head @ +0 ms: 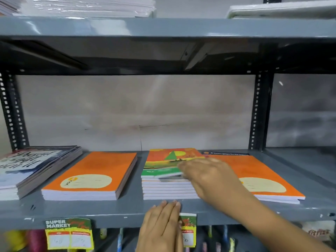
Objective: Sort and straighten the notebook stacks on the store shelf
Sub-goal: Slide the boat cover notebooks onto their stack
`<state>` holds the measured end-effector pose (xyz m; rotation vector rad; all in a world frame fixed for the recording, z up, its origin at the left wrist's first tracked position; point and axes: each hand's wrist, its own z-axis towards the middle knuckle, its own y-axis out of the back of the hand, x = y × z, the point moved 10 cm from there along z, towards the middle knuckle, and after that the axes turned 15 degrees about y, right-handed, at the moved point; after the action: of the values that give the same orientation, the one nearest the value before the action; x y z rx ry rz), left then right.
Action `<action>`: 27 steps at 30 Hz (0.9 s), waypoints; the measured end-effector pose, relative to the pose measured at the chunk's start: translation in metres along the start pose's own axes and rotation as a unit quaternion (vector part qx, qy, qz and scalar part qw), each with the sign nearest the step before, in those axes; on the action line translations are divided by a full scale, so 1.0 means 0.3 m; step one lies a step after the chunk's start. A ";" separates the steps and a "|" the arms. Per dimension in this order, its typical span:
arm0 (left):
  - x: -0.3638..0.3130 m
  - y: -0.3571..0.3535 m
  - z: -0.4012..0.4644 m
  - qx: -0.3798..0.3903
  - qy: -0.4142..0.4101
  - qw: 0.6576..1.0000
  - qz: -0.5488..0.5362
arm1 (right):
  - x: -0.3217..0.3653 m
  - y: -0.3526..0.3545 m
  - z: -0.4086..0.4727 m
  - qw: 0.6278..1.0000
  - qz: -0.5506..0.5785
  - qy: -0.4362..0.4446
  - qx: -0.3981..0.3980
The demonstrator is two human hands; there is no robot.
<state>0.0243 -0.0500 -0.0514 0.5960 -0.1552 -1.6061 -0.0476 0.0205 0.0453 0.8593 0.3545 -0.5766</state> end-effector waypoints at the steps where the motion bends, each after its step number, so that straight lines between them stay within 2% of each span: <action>1: 0.001 0.001 -0.001 -0.001 0.001 1.000 -0.003 | 0.008 -0.050 0.003 0.999 0.038 -0.008 0.036; 3: -0.002 -0.003 -0.005 -0.002 -0.002 1.000 -0.008 | -0.019 -0.124 -0.012 0.985 0.142 -0.056 0.078; 5: -0.001 -0.008 -0.007 0.002 -0.008 1.000 -0.007 | -0.052 -0.171 -0.031 0.965 0.230 -0.093 0.086; 8: 0.001 -0.016 -0.009 0.008 -0.014 1.000 -0.007 | -0.075 -0.182 -0.033 0.956 0.267 -0.104 0.069; 15: -0.002 -0.009 -0.008 -0.007 -0.008 1.000 -0.010 | -0.062 -0.144 -0.021 0.968 0.210 -0.132 0.043; 21: -0.008 -0.001 -0.008 -0.017 -0.014 1.000 -0.014 | -0.032 -0.155 0.013 0.971 0.174 -0.139 0.086; 27: -0.005 -0.006 -0.009 -0.011 -0.024 0.999 -0.018 | -0.038 -0.159 0.009 0.967 0.188 -0.146 0.091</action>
<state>0.0239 -0.0476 -0.0540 0.5453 -0.1637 -1.6552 -0.0853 -0.0024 0.0238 0.9733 -0.1318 -0.3766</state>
